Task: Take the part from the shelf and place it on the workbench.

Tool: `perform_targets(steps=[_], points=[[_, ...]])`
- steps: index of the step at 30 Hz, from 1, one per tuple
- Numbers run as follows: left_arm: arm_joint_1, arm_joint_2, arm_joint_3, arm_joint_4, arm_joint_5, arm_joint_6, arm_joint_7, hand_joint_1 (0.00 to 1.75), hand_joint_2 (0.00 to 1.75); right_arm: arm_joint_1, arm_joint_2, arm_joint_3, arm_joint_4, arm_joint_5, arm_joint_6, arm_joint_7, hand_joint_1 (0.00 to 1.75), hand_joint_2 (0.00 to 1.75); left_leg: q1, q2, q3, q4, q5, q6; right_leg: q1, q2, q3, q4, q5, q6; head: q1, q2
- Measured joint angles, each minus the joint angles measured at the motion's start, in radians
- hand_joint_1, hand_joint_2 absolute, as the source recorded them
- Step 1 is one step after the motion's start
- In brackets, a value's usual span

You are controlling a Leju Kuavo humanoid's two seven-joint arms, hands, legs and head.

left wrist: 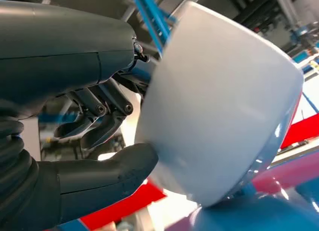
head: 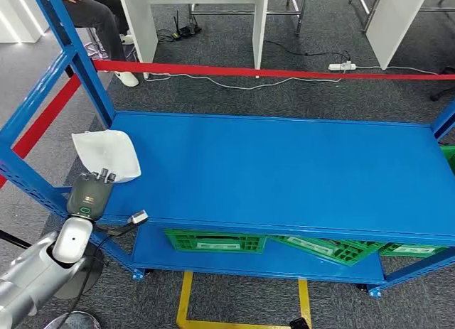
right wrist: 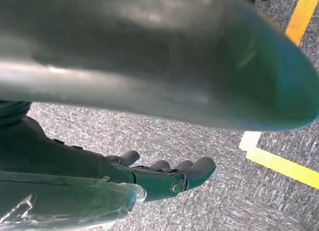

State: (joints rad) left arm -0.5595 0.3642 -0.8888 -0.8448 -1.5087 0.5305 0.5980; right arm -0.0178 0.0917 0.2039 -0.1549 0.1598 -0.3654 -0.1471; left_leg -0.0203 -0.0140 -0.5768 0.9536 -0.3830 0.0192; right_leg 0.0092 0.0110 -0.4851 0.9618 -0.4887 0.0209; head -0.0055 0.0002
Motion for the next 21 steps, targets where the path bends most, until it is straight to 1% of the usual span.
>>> perform_targets(steps=[5,10,14,21], points=[[-0.017,0.026,-0.043,-0.017,0.000,-0.002,0.011,1.75,1.75,-0.001,0.001,0.000,0.000,0.000,0.002,-0.001,0.00,0.00,0.000,0.000,0.000,0.000,0.001,-0.001,0.000,0.000,0.000,0.000,0.001,-0.001,0.000,0.000],[-0.032,0.037,-0.073,-0.021,0.000,0.004,0.010,1.75,1.75,-0.001,0.002,0.000,0.000,0.000,0.002,-0.001,0.00,0.00,0.000,0.000,0.000,0.000,0.001,-0.001,0.000,0.000,0.000,0.000,0.001,-0.001,0.000,0.000],[-0.036,0.040,-0.077,-0.022,0.000,0.008,-0.004,1.75,1.75,-0.001,0.002,0.000,0.000,0.000,0.002,-0.001,0.00,0.00,0.000,0.000,0.000,0.000,0.001,-0.001,0.000,0.000,0.000,0.000,0.001,-0.001,0.000,0.000],[-0.037,0.042,-0.077,-0.022,0.000,0.010,-0.006,1.75,1.75,-0.001,0.003,0.000,0.000,0.000,0.002,-0.002,0.00,0.00,0.000,0.000,0.000,0.000,0.001,-0.001,0.000,0.000,0.000,0.000,0.001,-0.001,0.000,0.000]])
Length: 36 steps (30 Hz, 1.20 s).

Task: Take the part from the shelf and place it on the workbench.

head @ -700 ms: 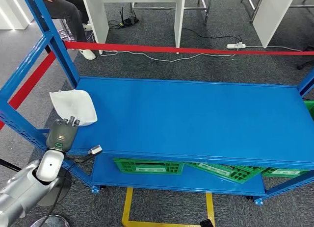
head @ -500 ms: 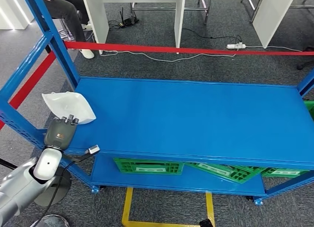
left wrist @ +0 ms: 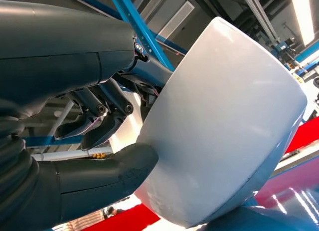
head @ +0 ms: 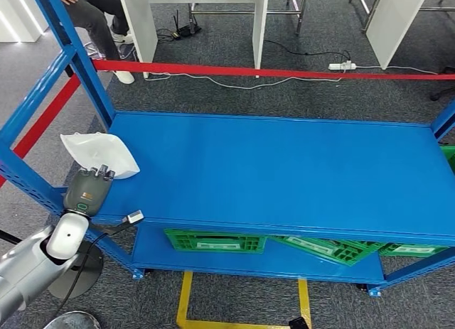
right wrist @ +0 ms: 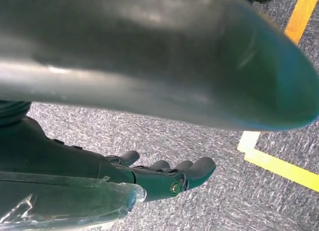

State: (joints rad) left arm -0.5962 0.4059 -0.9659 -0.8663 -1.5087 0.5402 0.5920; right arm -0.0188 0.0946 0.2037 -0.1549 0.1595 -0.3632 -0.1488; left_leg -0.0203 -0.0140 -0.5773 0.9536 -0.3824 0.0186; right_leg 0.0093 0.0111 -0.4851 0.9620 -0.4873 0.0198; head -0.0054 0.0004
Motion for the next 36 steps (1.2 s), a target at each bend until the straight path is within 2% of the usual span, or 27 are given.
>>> perform_targets(steps=[19,36], points=[[0.002,-0.003,-0.008,0.002,0.000,0.021,0.013,1.75,1.75,0.000,0.001,0.000,0.000,0.000,-0.001,0.000,0.00,0.00,0.000,0.000,0.000,0.000,0.000,0.000,0.000,0.000,0.000,0.000,0.000,0.000,0.000,0.000],[0.004,-0.095,-0.038,0.076,0.000,0.064,0.036,1.75,1.75,-0.002,0.002,0.000,0.000,0.003,-0.004,-0.012,0.00,0.00,-0.002,-0.001,0.000,0.000,0.000,0.001,-0.001,-0.002,0.001,0.000,0.000,0.000,0.000,0.000]])
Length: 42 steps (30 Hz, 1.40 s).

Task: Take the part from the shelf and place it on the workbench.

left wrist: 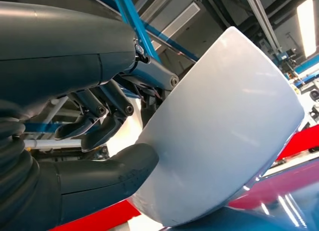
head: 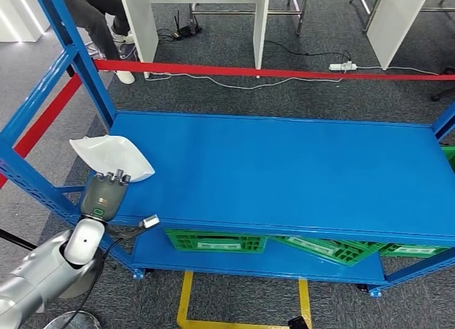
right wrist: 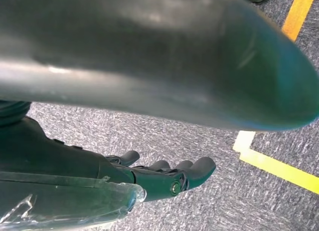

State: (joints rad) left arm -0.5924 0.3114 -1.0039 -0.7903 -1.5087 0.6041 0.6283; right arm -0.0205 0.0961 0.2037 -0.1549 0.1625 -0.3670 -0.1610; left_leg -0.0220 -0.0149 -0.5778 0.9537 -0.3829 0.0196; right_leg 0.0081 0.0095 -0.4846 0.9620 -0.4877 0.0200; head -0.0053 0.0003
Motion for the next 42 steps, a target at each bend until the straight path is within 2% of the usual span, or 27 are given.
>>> perform_targets(steps=[19,42], points=[[-0.006,-0.017,-0.006,0.019,0.000,0.011,-0.004,1.75,1.75,0.000,0.000,0.000,0.000,-0.001,-0.003,-0.001,0.00,0.00,0.000,0.000,0.000,0.000,0.000,0.000,0.000,0.000,0.000,0.000,0.000,0.000,0.000,0.000],[-0.026,-0.021,0.000,0.014,0.000,-0.031,-0.040,1.75,1.75,-0.001,0.000,0.000,0.000,0.006,0.000,-0.007,0.00,0.00,0.000,0.000,0.000,0.000,0.000,0.000,0.000,0.000,0.000,0.000,0.000,0.000,0.000,0.000]])
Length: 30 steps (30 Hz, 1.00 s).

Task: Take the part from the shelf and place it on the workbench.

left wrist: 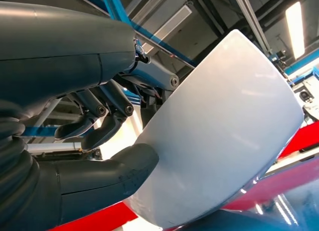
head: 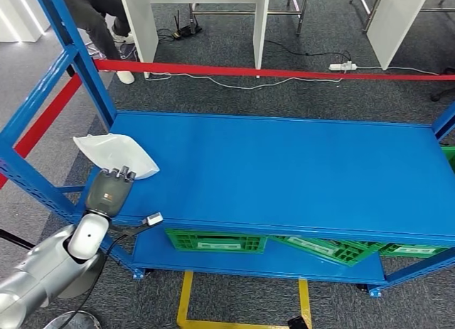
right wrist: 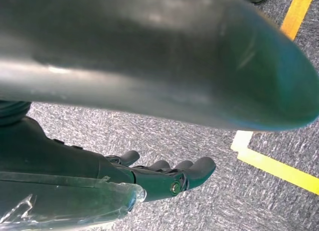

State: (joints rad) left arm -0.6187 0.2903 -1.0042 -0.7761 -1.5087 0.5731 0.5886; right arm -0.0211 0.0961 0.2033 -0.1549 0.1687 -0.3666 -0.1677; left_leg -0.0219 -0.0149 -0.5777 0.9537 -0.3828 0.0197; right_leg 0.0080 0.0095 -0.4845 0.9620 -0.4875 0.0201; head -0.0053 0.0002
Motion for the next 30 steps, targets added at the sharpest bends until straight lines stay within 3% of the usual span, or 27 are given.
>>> perform_targets(steps=[14,20,22,24,25,26,27,30], points=[[-0.010,-0.007,-0.019,-0.002,0.000,-0.018,0.021,1.75,1.75,-0.002,0.005,0.000,0.000,0.002,0.006,-0.006,0.00,0.00,-0.003,0.000,0.000,0.005,-0.004,0.006,-0.003,0.000,0.002,-0.001,-0.001,0.005,0.000,0.000],[-0.017,-0.008,-0.038,-0.003,0.000,-0.013,0.027,1.75,1.75,-0.006,0.007,0.000,0.000,0.003,0.008,-0.009,0.00,0.00,-0.003,0.001,0.001,0.002,-0.001,0.020,-0.008,0.000,0.001,0.009,-0.011,0.020,0.000,0.000],[-0.020,-0.010,-0.042,-0.004,0.000,-0.010,0.029,1.75,1.75,-0.008,0.007,0.000,0.000,0.003,0.009,-0.010,0.00,0.00,0.003,0.002,-0.001,-0.003,0.004,0.024,-0.009,-0.001,-0.033,0.085,-0.062,0.028,0.003,0.000],[-0.021,-0.010,-0.045,-0.004,0.000,-0.009,0.032,1.75,1.75,-0.008,0.007,0.000,0.000,0.003,0.009,-0.010,0.00,0.00,0.005,0.003,-0.005,-0.003,0.006,0.025,-0.012,-0.002,-0.103,0.231,-0.132,0.035,0.005,0.000],[-0.021,-0.011,-0.046,-0.004,0.000,-0.009,0.033,1.75,1.75,-0.008,0.007,0.000,0.000,0.003,0.009,-0.010,0.00,0.00,0.006,0.004,-0.007,-0.003,0.008,0.024,-0.014,-0.002,-0.133,0.290,-0.149,0.038,0.005,0.000],[-0.021,-0.011,-0.047,-0.004,0.000,-0.009,0.034,1.75,1.75,-0.007,0.007,0.000,0.000,0.003,0.009,-0.010,0.00,0.00,0.007,0.004,-0.009,-0.002,0.009,0.023,-0.016,-0.002,-0.147,0.314,-0.144,0.040,0.005,0.000],[-0.022,-0.011,-0.048,-0.004,0.000,-0.009,0.035,1.75,1.75,-0.007,0.007,0.000,0.000,0.003,0.010,-0.010,0.00,0.00,0.009,0.003,-0.010,-0.001,0.011,0.021,-0.018,-0.002,-0.140,0.295,-0.118,0.042,0.005,0.000],[-0.024,-0.010,-0.052,-0.004,0.000,-0.010,0.037,1.75,1.75,-0.010,0.008,0.000,0.000,0.003,0.010,-0.010,0.00,0.00,0.015,0.002,-0.020,0.010,0.014,0.005,-0.024,0.001,-0.046,0.096,-0.012,0.048,0.006,0.000]])
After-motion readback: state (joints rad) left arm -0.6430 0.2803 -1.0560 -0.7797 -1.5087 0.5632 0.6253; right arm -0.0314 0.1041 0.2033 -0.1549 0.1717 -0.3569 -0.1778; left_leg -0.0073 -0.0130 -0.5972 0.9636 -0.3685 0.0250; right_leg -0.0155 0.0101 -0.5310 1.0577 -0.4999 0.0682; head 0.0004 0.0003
